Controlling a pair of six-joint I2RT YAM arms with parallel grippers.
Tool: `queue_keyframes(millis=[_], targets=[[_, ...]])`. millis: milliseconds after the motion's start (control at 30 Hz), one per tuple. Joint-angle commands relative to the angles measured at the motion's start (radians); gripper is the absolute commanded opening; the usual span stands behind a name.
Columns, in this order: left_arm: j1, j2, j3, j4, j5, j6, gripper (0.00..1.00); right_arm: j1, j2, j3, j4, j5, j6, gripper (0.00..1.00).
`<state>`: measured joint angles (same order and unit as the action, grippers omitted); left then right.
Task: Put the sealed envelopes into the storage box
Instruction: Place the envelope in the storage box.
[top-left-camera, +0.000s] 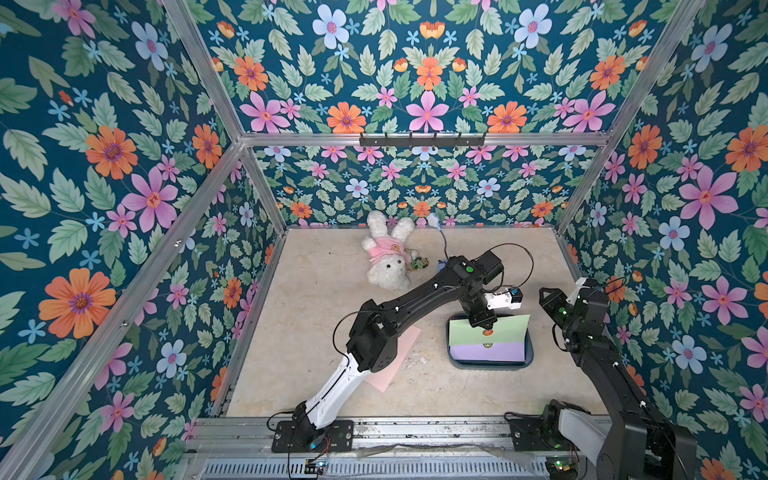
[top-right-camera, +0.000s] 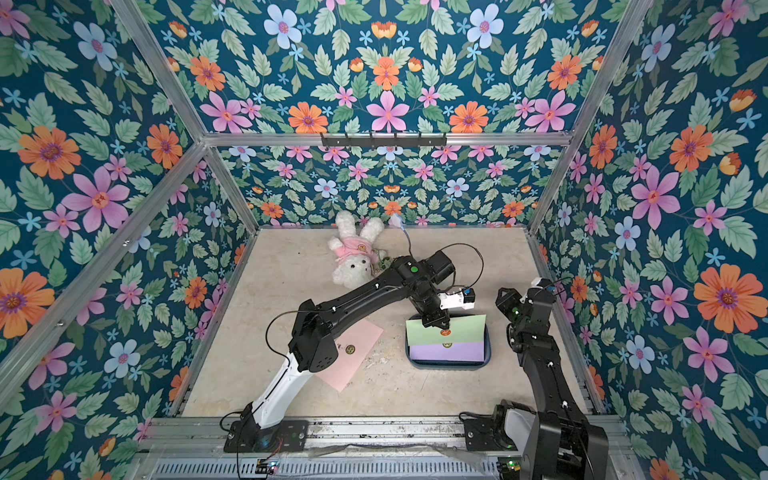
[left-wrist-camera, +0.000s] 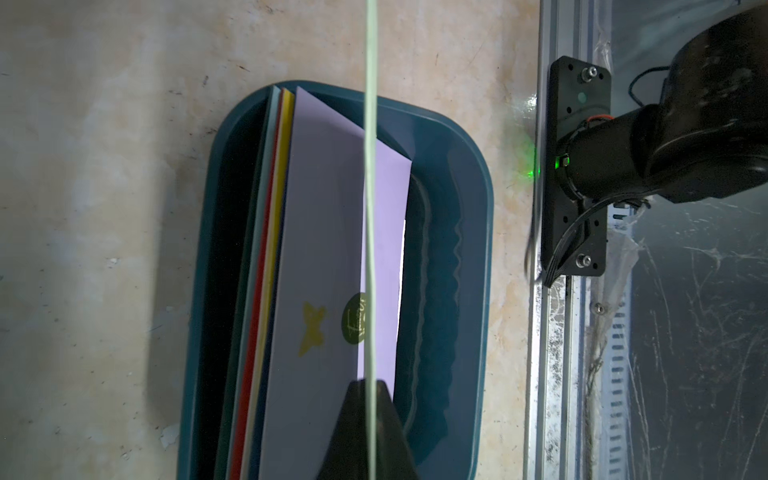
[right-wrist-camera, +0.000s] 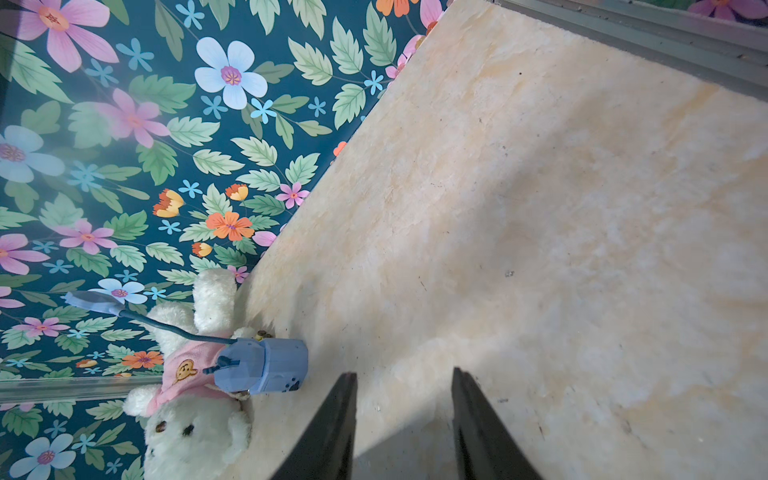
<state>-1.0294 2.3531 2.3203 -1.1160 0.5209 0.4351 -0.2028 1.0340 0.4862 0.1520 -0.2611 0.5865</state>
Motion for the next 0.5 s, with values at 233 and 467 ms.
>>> queue_keyframes(millis=[233, 467], targets=[[-0.006, 0.032, -0.001, -0.012, -0.056, 0.01, 0.19, 0.0, 0.013, 0.002, 0.005, -0.015, 0.01, 0.42], [-0.007, -0.044, -0.024, 0.047, -0.096, -0.002, 0.47, 0.0, 0.028, 0.011, 0.003, -0.027, 0.013, 0.42]])
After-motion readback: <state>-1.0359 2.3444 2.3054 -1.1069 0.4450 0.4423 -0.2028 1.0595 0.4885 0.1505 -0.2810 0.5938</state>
